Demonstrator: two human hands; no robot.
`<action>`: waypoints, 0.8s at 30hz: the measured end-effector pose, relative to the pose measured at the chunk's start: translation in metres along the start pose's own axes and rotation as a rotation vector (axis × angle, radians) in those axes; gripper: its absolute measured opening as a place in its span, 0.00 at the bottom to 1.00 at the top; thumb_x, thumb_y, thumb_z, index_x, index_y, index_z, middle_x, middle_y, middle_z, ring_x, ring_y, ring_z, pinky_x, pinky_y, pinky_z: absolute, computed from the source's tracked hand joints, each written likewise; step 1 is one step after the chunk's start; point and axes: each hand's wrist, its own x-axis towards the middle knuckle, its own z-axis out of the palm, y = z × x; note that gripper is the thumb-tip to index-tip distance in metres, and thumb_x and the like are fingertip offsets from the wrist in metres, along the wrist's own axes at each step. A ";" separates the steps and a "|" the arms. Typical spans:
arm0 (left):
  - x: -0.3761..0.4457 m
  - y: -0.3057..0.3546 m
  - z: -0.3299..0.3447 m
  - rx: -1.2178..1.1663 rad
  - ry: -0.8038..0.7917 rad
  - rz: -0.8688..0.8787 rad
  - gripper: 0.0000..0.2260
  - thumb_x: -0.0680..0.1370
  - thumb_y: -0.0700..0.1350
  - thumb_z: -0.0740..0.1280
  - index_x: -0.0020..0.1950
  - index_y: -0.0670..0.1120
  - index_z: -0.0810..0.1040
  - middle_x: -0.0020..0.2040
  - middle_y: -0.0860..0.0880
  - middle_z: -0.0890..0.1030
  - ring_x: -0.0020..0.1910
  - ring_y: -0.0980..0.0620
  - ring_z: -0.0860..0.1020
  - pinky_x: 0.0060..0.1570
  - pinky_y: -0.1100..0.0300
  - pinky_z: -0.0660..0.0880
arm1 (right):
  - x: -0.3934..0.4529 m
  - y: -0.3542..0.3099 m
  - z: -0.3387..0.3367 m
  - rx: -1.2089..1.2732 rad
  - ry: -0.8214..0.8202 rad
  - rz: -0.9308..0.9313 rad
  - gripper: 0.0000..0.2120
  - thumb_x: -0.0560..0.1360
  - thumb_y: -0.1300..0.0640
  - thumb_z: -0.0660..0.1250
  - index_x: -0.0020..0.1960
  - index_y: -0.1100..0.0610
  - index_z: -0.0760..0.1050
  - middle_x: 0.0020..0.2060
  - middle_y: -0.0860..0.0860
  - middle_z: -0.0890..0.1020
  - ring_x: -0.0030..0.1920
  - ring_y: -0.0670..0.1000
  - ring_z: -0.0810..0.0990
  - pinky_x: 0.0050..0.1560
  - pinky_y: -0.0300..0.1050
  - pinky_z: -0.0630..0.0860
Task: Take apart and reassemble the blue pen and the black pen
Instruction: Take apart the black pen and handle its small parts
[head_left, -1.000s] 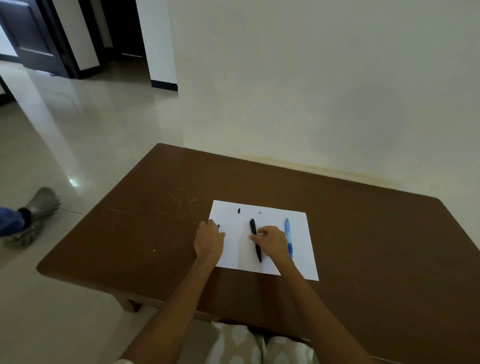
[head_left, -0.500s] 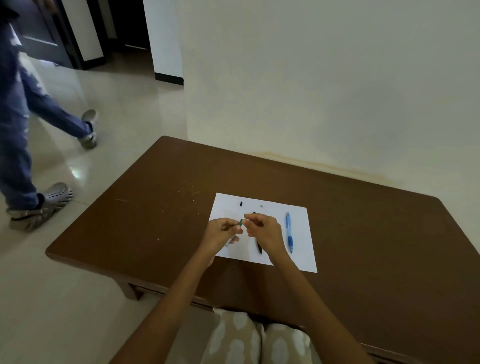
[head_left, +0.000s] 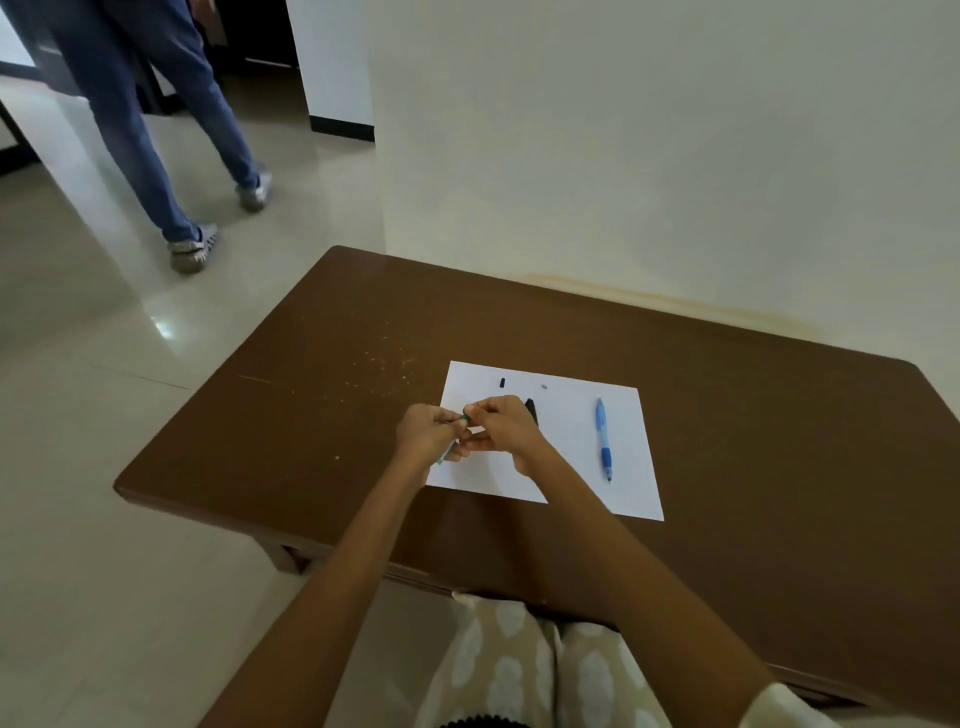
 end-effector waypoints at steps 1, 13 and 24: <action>0.002 -0.001 -0.002 0.005 0.011 0.000 0.08 0.76 0.38 0.67 0.53 0.37 0.79 0.40 0.44 0.81 0.29 0.53 0.81 0.29 0.65 0.79 | 0.003 0.000 0.004 -0.005 -0.008 0.006 0.11 0.79 0.60 0.61 0.56 0.65 0.76 0.51 0.60 0.81 0.47 0.57 0.83 0.45 0.44 0.81; 0.003 -0.016 -0.003 -0.312 0.070 -0.156 0.12 0.76 0.35 0.65 0.59 0.42 0.75 0.58 0.43 0.79 0.37 0.47 0.82 0.33 0.61 0.80 | 0.038 0.009 0.008 -0.590 0.118 -0.130 0.12 0.76 0.56 0.66 0.53 0.64 0.80 0.51 0.58 0.82 0.49 0.56 0.81 0.55 0.45 0.76; -0.010 -0.008 -0.015 -0.504 0.025 -0.155 0.09 0.76 0.38 0.66 0.55 0.45 0.75 0.57 0.43 0.81 0.44 0.47 0.83 0.41 0.58 0.79 | 0.022 0.010 -0.007 -0.379 0.261 -0.117 0.15 0.77 0.53 0.64 0.52 0.63 0.80 0.48 0.58 0.83 0.42 0.54 0.81 0.47 0.40 0.76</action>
